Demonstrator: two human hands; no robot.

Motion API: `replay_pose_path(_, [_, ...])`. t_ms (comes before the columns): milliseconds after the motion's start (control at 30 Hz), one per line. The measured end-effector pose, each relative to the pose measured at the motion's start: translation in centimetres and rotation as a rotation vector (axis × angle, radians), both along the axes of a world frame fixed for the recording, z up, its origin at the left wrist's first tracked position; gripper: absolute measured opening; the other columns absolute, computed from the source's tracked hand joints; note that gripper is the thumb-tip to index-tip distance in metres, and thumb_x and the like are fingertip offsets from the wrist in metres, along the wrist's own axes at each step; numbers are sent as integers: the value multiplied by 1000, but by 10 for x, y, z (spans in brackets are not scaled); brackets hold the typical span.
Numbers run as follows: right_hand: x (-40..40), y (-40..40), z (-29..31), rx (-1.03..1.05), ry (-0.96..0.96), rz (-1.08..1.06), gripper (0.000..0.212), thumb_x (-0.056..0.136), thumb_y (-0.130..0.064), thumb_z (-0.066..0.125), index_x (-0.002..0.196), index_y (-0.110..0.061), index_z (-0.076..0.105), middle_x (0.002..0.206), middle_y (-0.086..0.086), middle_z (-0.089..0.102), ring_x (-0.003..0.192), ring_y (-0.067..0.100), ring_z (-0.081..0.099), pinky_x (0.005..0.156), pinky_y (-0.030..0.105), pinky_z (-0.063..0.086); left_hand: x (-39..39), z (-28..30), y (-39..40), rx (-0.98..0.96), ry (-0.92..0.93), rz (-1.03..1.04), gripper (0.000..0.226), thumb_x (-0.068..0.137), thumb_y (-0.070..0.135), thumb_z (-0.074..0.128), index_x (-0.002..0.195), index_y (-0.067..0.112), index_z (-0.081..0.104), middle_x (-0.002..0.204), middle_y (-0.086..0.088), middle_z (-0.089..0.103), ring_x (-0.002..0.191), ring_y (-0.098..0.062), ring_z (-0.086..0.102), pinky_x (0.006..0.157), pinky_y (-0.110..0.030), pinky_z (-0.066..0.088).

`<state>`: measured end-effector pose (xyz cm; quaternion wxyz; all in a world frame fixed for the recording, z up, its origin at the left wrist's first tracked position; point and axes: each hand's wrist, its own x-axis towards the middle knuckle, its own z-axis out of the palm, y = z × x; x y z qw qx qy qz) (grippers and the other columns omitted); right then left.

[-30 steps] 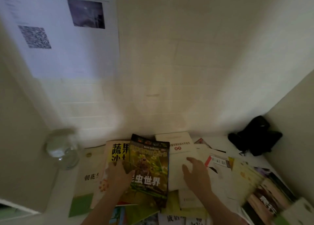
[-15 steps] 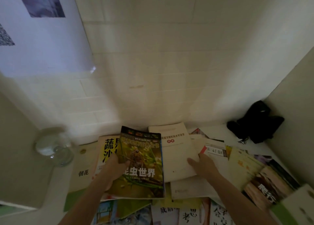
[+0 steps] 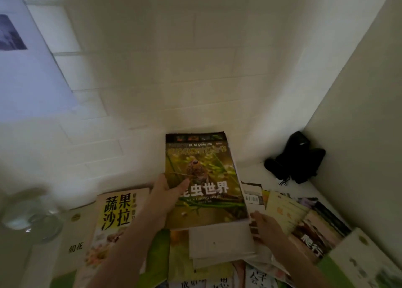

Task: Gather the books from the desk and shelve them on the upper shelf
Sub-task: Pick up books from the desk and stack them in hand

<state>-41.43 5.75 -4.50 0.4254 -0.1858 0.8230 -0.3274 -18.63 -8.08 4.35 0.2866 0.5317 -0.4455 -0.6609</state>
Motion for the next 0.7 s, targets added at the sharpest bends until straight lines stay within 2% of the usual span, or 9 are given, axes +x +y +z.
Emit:
replay_pose_path(100, [0,-5,3,42,-130,-72,59,98,-57,26,93,-14,66,97,12,67,94,31,63,90,43,52,-20,-64,15,159,26,-35,58,83,25,73,133,19,45,121,-7,64,102,-28,66,80,-48,58])
replay_pose_path(167, [1,-10,3,69,-123,-52,64,97,-61,24,93,-13,68,97,13,69,89,27,63,87,39,53,-24,-96,25,99,-68,-79,69,84,27,71,142,26,34,134,-4,56,114,-25,59,93,-48,52])
replay_pose_path(233, [0,-15,3,89,-46,73,65,95,-63,29,93,-13,71,97,11,70,82,21,63,83,34,53,-24,-113,29,-37,-262,-117,74,82,38,71,144,28,31,139,-2,51,123,-25,51,103,-49,44])
replay_pose_path(300, [1,-18,1,75,-1,174,64,90,-66,40,77,-10,66,72,5,67,62,13,55,64,26,46,-24,-111,28,-128,-536,-210,82,81,52,67,146,21,27,150,-9,33,137,-33,32,111,-52,33])
replay_pose_path(367, [3,-21,-1,22,-38,209,51,84,-64,57,65,-17,52,51,-9,51,50,6,47,53,19,36,-27,-103,31,-96,-672,-268,85,83,55,63,147,16,24,154,-14,14,142,-39,14,114,-50,24])
replay_pose_path(467, [4,-31,-6,-8,-55,252,29,78,-52,73,79,-26,60,69,-13,60,65,3,57,49,13,39,-30,-98,34,-28,-594,-256,82,83,46,68,145,10,29,151,-15,26,139,-35,27,112,-46,31])
replay_pose_path(567, [5,-34,-9,-11,-71,227,39,70,-44,83,92,-16,66,82,-5,66,73,6,62,49,14,44,-34,-99,37,18,-456,-160,67,78,28,77,133,9,43,135,-10,50,123,-29,50,101,-40,45])
replay_pose_path(633, [6,-30,-10,-50,-47,196,41,67,-40,86,91,-15,63,86,-1,67,76,7,63,56,18,50,-37,-96,37,45,-413,-133,61,75,21,80,126,11,47,130,-10,55,117,-28,54,98,-41,48])
replay_pose_path(700, [11,-22,-9,-130,-40,157,36,70,-34,84,93,-18,60,92,-2,68,81,7,64,66,22,54,-38,-94,37,75,-344,-105,70,74,14,80,134,8,43,133,-11,53,120,-30,53,100,-41,47])
